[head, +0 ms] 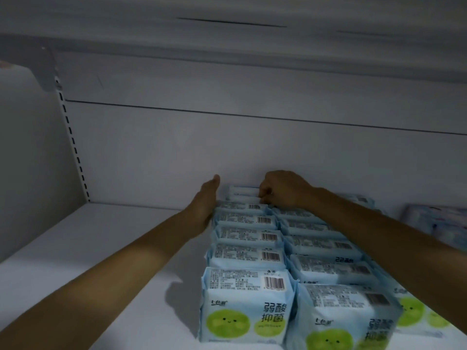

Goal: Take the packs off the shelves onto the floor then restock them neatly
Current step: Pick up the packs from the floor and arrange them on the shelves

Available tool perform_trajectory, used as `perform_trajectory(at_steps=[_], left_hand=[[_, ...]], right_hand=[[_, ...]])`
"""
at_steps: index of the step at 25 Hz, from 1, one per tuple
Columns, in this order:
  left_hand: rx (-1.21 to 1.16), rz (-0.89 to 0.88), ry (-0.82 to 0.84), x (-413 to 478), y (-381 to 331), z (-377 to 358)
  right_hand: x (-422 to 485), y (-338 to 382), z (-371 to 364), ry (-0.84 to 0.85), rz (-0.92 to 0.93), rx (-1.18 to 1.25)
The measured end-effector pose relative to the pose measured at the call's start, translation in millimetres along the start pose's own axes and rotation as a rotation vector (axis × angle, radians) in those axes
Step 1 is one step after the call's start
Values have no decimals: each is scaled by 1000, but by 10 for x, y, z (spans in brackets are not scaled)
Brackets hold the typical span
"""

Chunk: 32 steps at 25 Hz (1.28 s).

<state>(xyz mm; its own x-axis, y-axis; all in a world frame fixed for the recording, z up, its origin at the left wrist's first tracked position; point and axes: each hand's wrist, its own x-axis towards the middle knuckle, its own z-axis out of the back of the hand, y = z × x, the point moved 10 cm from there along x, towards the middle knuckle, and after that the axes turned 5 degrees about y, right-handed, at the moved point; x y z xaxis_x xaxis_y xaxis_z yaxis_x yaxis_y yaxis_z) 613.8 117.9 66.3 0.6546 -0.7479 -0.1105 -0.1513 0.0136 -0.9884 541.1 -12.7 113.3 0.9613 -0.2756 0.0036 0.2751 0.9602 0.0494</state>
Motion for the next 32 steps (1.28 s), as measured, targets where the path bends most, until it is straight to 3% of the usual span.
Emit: perform_trajectory(at_steps=[3,5,7,9,10,12,14,16,18,22,25,32], left_hand=[[-166,84,128,-67,160,-245],[-184,23,94,-52,106,-212],[-65,-200,-27,-25,-160,17],[57,-473,-29,-72,-526,138],[106,-572,-1,-104,-680,167],[164,-671,71,-153,-950,210],[349,-799,132,-311,-1157,103],[491,-938,155,-547,-1205,3],[458,-949,105,-573,-1196,73],[396,-774,-9,-291,-1015,343],[495,-633,15,-128,-705,286],[354,-506,74,153,-534,109]], right_hand=[[-31,-10,159,-157,-9,34],[-96,7,349,-291,-10,132],[-192,-16,677,-458,-47,288],[-252,-111,945,-546,-113,590],[-248,-161,984,-538,-144,839],[-219,-103,827,-358,-193,1268],[-220,65,577,-122,-209,1398],[-230,166,395,7,-201,1454],[-197,125,300,18,-258,1388],[-227,-320,512,-323,-358,767],[-306,-380,430,-414,-320,701],[-217,-286,293,-420,-270,488]])
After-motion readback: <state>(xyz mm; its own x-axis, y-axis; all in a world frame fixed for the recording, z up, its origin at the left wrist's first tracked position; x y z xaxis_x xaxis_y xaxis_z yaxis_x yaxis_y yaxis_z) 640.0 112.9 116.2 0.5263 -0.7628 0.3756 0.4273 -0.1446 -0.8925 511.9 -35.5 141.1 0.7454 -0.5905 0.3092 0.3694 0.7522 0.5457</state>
